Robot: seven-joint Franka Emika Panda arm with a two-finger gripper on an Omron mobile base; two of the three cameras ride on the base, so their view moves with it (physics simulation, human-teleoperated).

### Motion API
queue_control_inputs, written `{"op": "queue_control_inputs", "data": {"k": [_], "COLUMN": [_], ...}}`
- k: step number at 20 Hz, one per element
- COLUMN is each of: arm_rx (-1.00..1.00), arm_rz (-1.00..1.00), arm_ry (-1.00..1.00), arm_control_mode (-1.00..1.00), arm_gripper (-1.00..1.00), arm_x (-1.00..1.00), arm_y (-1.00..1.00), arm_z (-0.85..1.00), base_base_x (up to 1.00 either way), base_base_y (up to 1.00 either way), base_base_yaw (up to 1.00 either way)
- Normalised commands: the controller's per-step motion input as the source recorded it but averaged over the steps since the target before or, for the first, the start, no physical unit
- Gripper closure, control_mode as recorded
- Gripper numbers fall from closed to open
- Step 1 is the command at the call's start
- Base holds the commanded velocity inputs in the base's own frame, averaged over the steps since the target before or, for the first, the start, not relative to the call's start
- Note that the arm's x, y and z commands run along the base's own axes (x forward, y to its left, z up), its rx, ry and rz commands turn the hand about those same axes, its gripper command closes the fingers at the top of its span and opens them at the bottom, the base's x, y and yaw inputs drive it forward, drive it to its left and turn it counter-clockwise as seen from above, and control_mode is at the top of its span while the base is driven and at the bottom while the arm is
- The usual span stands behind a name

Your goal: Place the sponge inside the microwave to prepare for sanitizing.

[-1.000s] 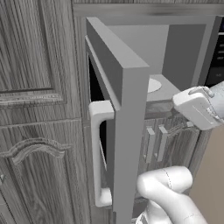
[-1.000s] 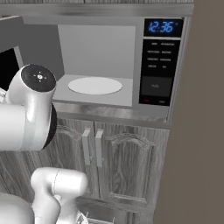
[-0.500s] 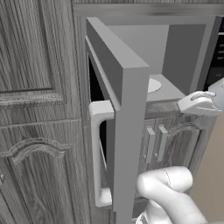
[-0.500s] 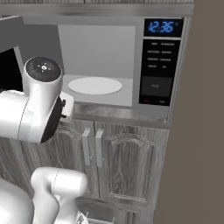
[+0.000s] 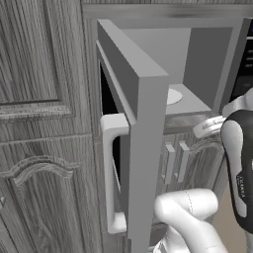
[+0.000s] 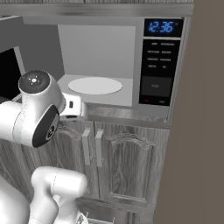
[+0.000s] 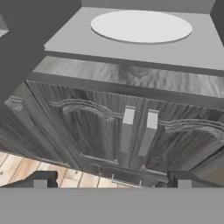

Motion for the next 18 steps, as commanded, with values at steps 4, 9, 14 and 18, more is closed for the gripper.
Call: {"op": "queue_control_inputs", "data": {"k": [4, 9, 14, 18], "arm_rx": [-0.03, 0.01, 0.0, 0.0], "arm_rz": [-0.04, 0.0, 0.0, -0.01], "arm_ry": [0.04, 0.11, 0.03, 0.0], "arm_control_mode": [-1.0, -1.0, -1.0, -1.0], "arm_gripper": [-1.0, -1.0, -1.0, -1.0], "arm_x": [0.39, 0.26, 0.21, 0.14], "arm_y": [-0.12, -0.27, -0.18, -0.01], "arm_z": [-0.14, -0.1, -0.22, -0.21], "base_base_x": [0.0, 0.0, 0.0, 0.0], "base_base_y": [0.0, 0.0, 0.0, 0.0], "base_base_yaw": [0.0, 0.0, 0.0, 0.0]}}
